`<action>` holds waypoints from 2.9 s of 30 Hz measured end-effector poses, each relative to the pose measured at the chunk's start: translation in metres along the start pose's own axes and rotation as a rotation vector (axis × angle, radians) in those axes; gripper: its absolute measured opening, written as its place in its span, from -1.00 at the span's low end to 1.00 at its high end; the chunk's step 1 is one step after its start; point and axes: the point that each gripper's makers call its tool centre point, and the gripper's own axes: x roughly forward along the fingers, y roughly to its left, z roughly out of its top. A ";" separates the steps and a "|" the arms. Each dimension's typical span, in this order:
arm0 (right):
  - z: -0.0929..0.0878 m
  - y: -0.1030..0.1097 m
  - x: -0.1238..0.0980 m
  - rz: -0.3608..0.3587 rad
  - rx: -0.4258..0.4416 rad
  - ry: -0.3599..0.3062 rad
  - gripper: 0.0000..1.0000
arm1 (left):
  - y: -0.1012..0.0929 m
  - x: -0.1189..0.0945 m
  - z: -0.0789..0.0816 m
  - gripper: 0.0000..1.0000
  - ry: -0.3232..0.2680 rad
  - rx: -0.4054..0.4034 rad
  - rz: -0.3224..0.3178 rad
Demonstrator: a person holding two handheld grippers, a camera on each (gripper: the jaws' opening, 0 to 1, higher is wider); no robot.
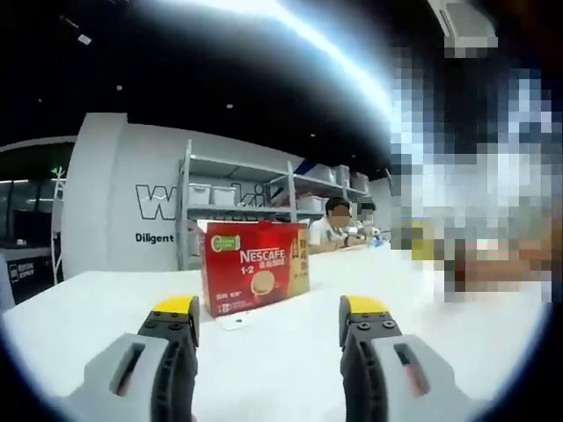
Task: Tear open the coffee pouch, take out the coffee, and pour the coffee from the pouch into the cup
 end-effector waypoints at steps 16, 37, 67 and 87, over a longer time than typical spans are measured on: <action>-0.015 -0.013 0.009 0.027 -0.043 0.037 0.31 | -0.003 0.004 -0.005 0.32 0.027 0.002 -0.007; -0.005 -0.025 0.003 0.002 0.038 -0.014 0.30 | -0.009 0.001 -0.002 0.31 0.019 -0.005 -0.021; -0.002 -0.014 0.003 -0.008 0.089 -0.026 0.29 | -0.013 -0.003 -0.006 0.27 0.043 0.053 0.007; 0.004 -0.012 -0.004 -0.003 0.082 -0.040 0.27 | -0.004 -0.003 0.003 0.25 -0.015 -0.016 0.007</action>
